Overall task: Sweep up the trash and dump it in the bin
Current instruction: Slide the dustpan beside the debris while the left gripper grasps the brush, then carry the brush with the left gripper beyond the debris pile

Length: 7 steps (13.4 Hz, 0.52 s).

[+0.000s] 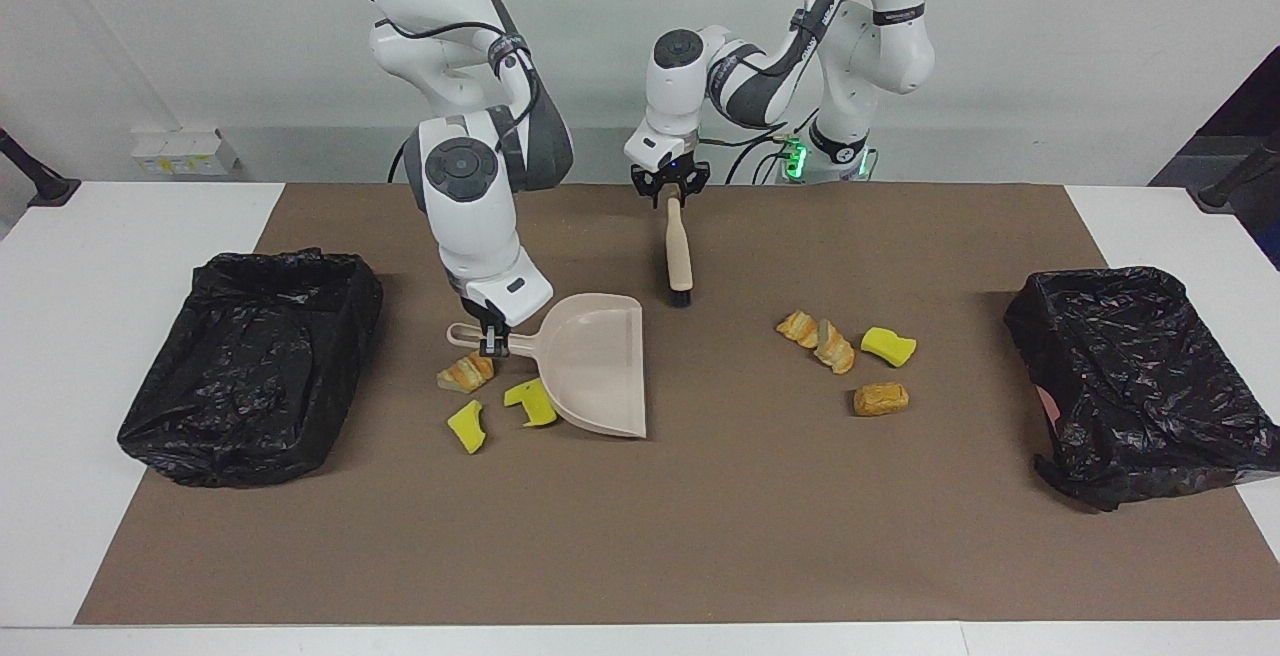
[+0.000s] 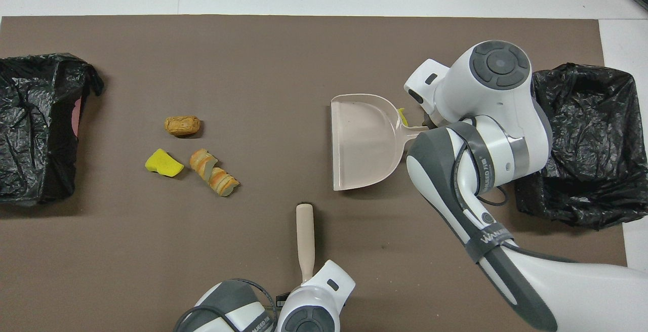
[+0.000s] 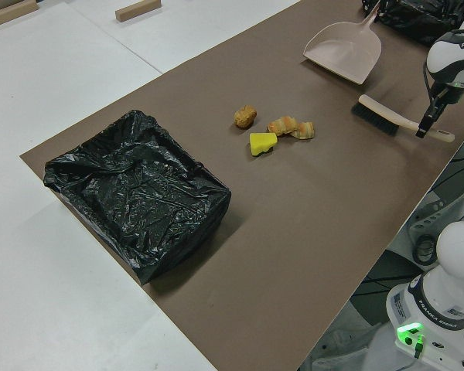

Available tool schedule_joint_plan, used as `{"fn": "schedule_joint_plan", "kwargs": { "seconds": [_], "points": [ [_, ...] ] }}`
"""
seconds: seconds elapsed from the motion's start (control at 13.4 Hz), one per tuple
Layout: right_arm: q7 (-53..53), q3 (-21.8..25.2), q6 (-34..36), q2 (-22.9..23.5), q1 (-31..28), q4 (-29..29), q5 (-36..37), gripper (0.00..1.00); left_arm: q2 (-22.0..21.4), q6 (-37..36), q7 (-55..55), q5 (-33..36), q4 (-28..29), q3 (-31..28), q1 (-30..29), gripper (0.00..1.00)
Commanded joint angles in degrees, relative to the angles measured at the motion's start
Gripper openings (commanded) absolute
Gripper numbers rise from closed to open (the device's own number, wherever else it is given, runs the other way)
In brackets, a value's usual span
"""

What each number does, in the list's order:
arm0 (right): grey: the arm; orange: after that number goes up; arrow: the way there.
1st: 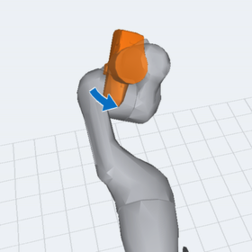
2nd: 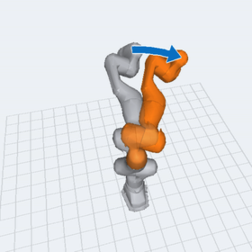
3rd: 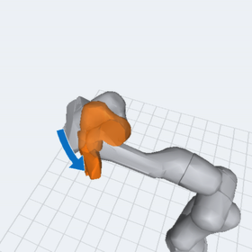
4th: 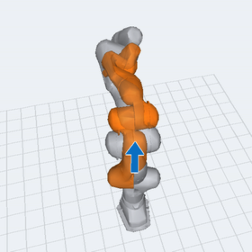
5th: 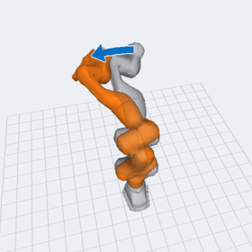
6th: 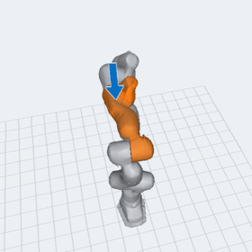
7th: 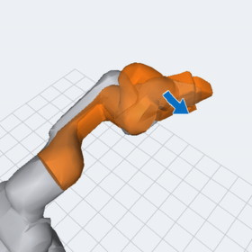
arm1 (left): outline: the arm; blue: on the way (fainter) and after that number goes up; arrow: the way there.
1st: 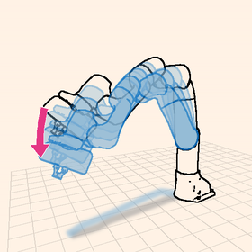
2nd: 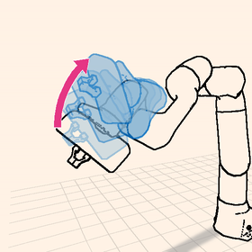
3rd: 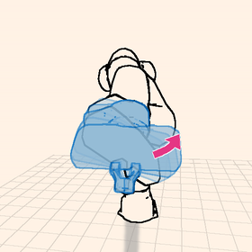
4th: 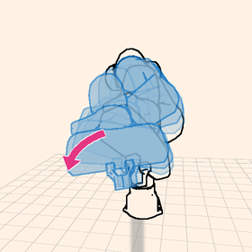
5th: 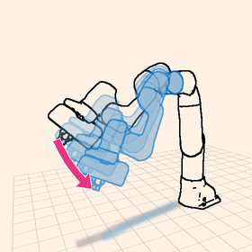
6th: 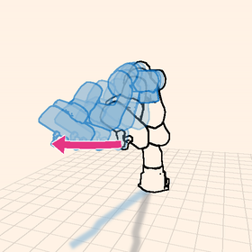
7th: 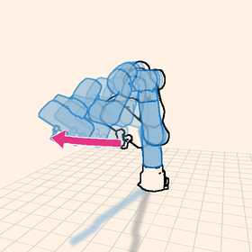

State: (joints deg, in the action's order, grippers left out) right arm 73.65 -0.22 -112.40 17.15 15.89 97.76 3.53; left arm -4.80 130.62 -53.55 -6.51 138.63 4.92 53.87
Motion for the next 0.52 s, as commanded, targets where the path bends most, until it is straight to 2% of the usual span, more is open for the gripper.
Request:
{"fn": "schedule_joint_plan", "kwargs": {
  "seconds": [0.0, 0.3, 0.45],
  "points": [
    [1.5, -0.2, -1.2, -1.8, -0.3, 2.1, 0.4, 0.00, -1.5, -1.9, 0.3, -1.1, 0.6, -1.1, 0.5, 0.00],
    [1.4, -0.2, -1.9, -1.5, 0.0, 2.4, 0.4, 0.00, -3.1, -8.0, 2.0, -0.4, -1.9, -1.4, -3.8, 0.00],
    [1.1, -0.1, -2.9, -1.2, 1.8, 3.0, 0.5, 0.00, -5.9, -14.1, 7.8, -0.4, -3.5, -1.4, -9.5, 0.00]
  ]
}}
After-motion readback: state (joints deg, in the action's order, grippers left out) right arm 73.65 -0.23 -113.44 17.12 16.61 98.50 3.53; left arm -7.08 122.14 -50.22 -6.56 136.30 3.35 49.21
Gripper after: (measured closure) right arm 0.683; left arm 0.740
